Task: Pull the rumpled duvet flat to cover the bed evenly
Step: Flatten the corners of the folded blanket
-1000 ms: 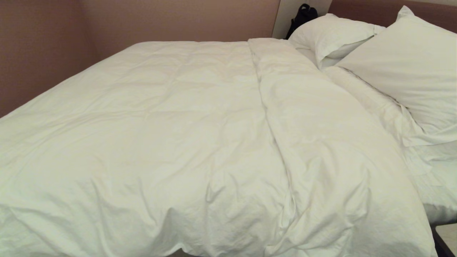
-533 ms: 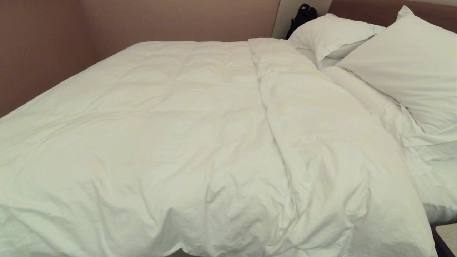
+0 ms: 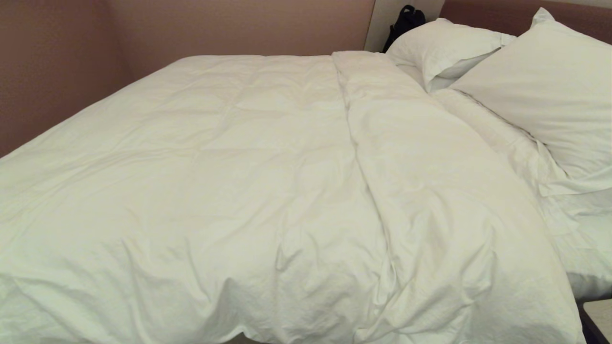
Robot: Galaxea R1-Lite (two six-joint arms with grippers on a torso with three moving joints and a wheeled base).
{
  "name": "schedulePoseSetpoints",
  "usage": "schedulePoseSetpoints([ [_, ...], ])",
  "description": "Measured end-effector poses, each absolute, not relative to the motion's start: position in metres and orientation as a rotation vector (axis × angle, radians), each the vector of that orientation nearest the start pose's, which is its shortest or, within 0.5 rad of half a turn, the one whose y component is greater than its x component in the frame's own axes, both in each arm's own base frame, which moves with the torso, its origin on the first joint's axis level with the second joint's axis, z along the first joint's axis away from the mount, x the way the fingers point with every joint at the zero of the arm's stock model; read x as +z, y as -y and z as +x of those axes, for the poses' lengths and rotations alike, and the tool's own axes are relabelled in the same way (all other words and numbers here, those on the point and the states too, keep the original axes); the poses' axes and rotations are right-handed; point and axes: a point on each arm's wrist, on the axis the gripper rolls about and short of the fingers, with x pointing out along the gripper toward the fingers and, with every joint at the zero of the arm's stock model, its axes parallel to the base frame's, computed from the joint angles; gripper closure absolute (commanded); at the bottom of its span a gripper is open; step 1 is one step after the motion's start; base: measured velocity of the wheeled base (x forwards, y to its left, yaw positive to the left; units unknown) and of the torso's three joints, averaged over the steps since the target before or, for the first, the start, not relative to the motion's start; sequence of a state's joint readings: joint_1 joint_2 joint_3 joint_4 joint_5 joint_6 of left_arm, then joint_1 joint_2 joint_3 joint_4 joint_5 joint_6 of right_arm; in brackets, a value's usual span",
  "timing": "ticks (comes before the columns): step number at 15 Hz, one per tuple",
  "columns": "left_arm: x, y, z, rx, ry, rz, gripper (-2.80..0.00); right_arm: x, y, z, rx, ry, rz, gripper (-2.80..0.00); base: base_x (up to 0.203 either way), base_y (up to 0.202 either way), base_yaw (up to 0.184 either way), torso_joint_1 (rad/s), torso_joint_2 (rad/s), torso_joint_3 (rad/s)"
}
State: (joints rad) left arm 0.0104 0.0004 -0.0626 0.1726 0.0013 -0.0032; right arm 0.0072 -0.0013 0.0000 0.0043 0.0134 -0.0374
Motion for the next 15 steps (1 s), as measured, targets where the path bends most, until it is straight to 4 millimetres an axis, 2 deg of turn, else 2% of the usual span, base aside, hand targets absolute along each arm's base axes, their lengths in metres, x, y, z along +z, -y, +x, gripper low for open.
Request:
schedulePoseSetpoints([
  [15,0.0750,0.0003,-0.0284,0.012,-0.110,-0.004,0.00,0.0749,-0.0001,-0.0229,0.020,-0.004,-0.037,0.00,0.000,0.000,0.000,0.000,0.00,0.000],
])
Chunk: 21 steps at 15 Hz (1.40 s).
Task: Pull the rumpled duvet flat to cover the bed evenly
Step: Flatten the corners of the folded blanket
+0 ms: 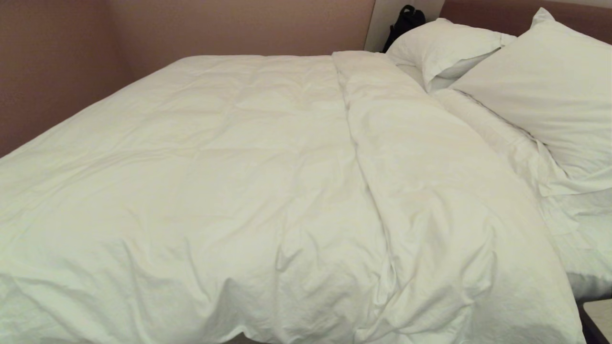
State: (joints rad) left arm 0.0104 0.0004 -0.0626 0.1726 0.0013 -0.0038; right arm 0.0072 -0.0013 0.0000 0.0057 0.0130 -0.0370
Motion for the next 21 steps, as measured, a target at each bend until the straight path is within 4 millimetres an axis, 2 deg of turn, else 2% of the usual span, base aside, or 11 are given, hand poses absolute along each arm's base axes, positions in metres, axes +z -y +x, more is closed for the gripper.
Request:
schedulePoseSetpoints([
  [11,0.075,0.000,-0.028,0.011,-0.110,-0.004,0.00,0.076,0.000,-0.023,0.013,0.002,-0.057,0.00,0.000,0.000,0.000,0.000,0.00,0.000],
  [21,0.075,0.000,-0.028,0.012,-0.110,-0.005,0.00,0.123,0.000,-0.041,0.004,0.073,-0.044,0.00,0.000,0.000,0.000,0.000,0.00,0.000],
])
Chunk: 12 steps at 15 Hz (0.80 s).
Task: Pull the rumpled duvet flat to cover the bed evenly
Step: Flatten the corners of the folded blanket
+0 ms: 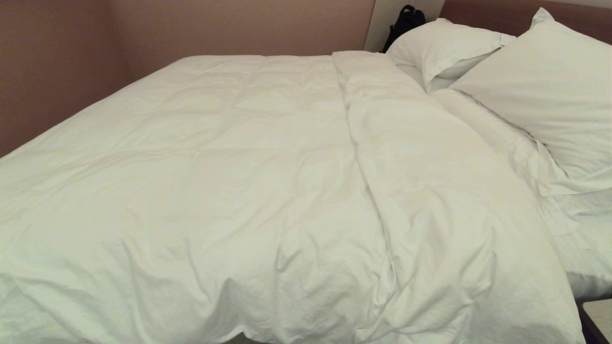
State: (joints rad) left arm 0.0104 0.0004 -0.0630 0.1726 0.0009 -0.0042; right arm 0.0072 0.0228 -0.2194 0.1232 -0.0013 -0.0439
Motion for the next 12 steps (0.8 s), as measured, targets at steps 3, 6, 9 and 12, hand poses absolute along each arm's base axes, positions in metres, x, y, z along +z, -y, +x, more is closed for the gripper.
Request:
schedulePoseSetpoints([
  [3,0.075,0.000,-0.028,0.012,-0.110,-0.004,0.00,0.136,0.000,-0.036,0.007,0.019,-0.011,0.00,0.000,0.000,0.000,0.000,0.00,0.000],
  [6,0.075,0.000,-0.028,0.012,-0.110,-0.005,0.00,0.146,0.000,-0.021,0.016,-0.074,0.033,0.00,0.000,0.000,0.000,0.000,0.00,0.000],
  [9,0.075,0.000,-0.028,0.012,-0.110,-0.005,0.00,0.152,0.000,0.001,0.020,-0.180,0.085,0.00,0.000,0.000,0.000,0.000,0.00,0.000],
  [12,0.075,0.000,-0.028,0.012,-0.110,-0.004,0.00,0.155,-0.001,0.033,0.026,-0.323,0.137,0.00,0.000,0.000,0.000,0.000,0.00,0.000],
])
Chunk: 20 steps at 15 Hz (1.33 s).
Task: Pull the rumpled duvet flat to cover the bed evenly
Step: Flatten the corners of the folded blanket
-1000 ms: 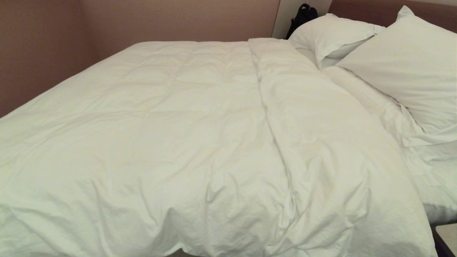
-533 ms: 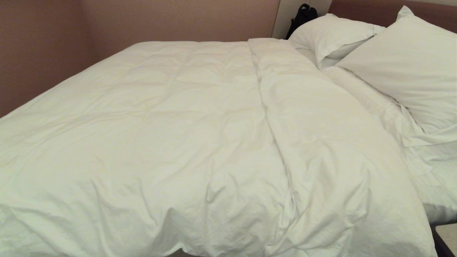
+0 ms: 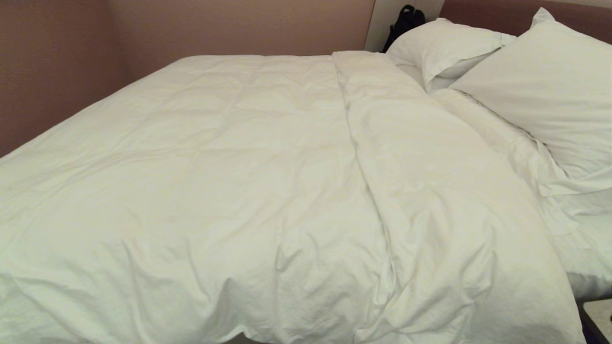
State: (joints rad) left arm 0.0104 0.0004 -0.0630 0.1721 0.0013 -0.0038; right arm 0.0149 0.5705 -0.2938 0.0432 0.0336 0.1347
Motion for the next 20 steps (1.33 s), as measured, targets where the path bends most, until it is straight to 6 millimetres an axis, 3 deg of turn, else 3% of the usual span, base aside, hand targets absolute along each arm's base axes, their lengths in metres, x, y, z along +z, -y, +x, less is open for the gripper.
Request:
schedulePoseSetpoints([
  [5,0.075,0.000,-0.028,0.012,-0.110,-0.004,0.00,0.141,-0.002,0.099,0.002,-0.567,0.208,0.00,0.000,0.000,0.000,0.000,0.00,0.000],
  [9,0.075,0.000,-0.028,0.012,-0.110,-0.005,0.00,0.131,0.000,0.124,-0.032,-0.598,0.235,0.00,0.000,0.000,0.000,0.000,0.00,0.000],
  [14,0.075,0.000,-0.028,0.012,-0.110,-0.004,0.00,0.128,0.006,0.124,-0.050,-0.552,0.199,0.00,0.000,0.000,0.000,0.000,0.00,0.000],
  [20,0.075,0.000,-0.028,0.012,-0.110,-0.004,0.00,0.145,0.003,0.086,0.044,-0.376,0.093,0.00,0.000,0.000,0.000,0.000,0.00,0.000],
])
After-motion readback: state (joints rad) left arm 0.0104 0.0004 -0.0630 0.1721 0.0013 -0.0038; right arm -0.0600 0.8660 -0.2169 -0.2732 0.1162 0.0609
